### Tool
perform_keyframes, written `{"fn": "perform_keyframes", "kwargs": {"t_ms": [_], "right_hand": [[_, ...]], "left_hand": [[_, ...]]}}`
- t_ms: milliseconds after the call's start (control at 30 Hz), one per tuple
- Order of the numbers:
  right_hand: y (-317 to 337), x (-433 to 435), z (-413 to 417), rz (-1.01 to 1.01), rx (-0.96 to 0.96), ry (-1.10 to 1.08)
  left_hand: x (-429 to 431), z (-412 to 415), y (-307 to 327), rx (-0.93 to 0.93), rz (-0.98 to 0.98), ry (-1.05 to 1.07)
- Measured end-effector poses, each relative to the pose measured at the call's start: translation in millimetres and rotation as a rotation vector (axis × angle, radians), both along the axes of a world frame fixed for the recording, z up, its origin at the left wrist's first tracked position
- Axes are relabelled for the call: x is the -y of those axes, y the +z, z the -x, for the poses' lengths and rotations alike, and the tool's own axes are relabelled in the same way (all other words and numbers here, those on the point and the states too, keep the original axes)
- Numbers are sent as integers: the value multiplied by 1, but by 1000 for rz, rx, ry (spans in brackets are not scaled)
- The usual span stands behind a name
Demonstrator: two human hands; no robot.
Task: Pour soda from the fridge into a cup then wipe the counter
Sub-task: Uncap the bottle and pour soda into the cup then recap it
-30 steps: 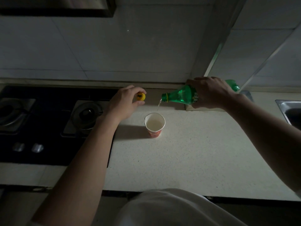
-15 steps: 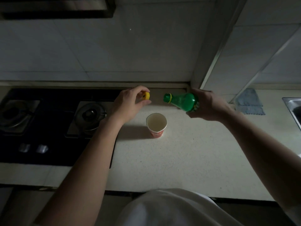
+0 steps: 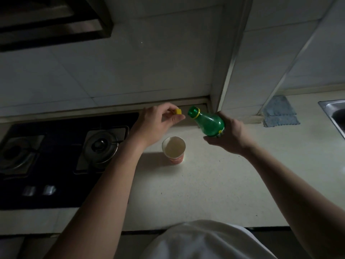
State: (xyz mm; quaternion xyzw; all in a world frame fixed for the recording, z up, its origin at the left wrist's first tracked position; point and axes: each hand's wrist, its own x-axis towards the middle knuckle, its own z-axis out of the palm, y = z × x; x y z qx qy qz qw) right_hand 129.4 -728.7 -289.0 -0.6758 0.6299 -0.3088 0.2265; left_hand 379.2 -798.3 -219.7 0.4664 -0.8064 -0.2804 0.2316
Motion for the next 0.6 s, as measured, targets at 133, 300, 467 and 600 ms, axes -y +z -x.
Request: {"fn": "perform_keyframes", "kwargs": {"t_ms": [133,300,467,600], "right_hand": [[2,-7,1,60,-88,-29],[10,-12,6,151,-239,-54],[18,-13,13,213,-338,-115],[17,-15,18,258,-418,-148]], "left_hand": [[-3,12,1,12,0,-58],[-6,25,11,11,13,-75],[-7,34,23,41,51,-84],[-8,41,29,98,31,-70]]}}
